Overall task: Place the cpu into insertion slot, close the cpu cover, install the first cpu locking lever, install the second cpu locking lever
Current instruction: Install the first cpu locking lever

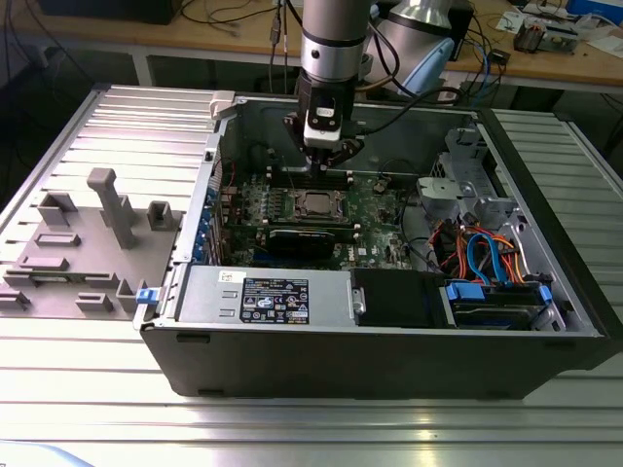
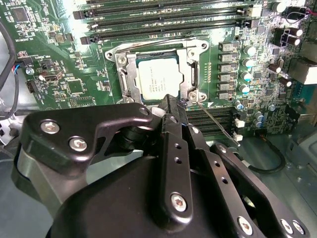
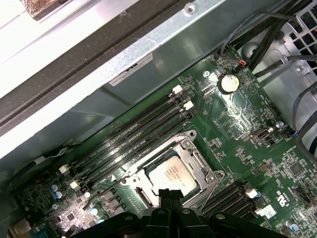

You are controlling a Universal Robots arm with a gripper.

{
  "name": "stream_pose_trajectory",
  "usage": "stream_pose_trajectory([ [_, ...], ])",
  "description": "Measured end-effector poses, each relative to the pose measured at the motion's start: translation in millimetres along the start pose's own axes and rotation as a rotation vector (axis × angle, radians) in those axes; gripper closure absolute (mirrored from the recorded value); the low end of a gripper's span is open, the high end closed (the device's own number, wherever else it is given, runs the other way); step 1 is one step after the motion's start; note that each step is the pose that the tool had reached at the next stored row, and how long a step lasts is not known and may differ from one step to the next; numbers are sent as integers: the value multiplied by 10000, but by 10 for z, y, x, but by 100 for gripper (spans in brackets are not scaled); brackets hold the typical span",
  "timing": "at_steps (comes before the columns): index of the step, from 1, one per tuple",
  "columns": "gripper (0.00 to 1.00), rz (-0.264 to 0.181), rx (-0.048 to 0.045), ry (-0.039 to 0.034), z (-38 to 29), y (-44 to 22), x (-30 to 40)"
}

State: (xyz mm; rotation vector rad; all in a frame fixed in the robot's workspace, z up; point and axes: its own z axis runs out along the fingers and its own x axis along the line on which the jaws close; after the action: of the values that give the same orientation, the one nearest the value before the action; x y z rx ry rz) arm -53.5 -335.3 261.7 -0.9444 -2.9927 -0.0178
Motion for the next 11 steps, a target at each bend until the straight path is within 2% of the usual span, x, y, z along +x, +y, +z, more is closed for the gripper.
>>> stream_pose_trajectory([
  [4, 89, -186, 1, 1, 0, 0, 0],
  [9, 89, -722, 6, 7, 0, 0, 0],
  [11, 89, -809, 6, 7, 0, 0, 0],
])
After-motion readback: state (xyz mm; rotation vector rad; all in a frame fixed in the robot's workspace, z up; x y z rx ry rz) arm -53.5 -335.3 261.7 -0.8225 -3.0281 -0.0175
